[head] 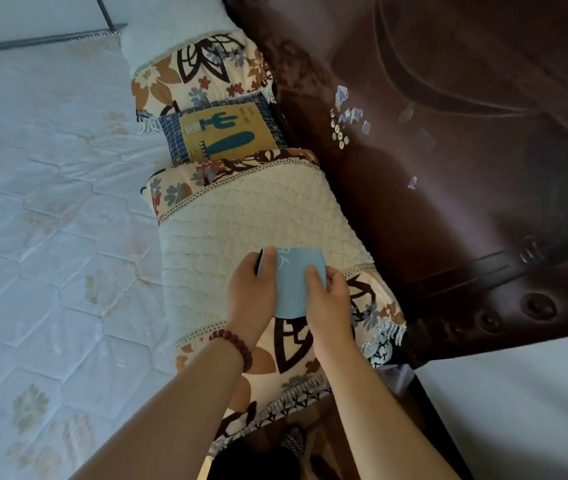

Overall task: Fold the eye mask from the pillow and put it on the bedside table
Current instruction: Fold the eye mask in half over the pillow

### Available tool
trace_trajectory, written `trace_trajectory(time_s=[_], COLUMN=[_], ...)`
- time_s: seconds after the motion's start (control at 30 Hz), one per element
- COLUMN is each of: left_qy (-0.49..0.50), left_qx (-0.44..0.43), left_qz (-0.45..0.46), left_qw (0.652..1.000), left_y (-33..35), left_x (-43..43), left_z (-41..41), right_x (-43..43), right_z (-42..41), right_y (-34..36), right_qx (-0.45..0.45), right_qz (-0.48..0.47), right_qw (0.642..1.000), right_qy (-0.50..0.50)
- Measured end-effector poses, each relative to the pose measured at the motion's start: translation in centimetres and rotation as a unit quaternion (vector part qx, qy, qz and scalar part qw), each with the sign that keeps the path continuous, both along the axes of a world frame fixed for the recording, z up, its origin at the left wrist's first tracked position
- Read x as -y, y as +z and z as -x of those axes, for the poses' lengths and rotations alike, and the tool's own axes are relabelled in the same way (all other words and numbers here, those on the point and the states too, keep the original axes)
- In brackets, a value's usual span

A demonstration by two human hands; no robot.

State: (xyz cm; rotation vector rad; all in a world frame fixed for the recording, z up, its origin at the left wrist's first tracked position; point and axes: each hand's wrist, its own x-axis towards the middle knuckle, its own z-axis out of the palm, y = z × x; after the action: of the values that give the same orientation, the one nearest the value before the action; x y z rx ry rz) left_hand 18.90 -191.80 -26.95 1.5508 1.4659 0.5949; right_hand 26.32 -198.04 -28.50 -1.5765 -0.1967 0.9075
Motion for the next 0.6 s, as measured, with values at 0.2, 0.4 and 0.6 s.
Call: trace_trajectory(time_s=[0.2,0.4,0.6], left_qy=[-0.007,0.016,0.054], left_qx=[0.049,0.101,0.141], left_qz=[0.008,0.024,0.029], left_qw=[0.999,0.995,0.988], left_y=[5.6,9.2,11.9], left_x=[0.7,1.8,3.8], left_z=[1.1,3.4,7.4], right_x=[0.6,1.5,2.1], right_z=[0.3,1.8,5.5], right_y=[5.9,9.9,12.2], right_qx=[-0.053,-0.215,-0.222], right_qz=[-0.046,-0.099,-0.108], right_qw=[0.997,0.971,0.968], right_qy=[0.018,0.018,0.039])
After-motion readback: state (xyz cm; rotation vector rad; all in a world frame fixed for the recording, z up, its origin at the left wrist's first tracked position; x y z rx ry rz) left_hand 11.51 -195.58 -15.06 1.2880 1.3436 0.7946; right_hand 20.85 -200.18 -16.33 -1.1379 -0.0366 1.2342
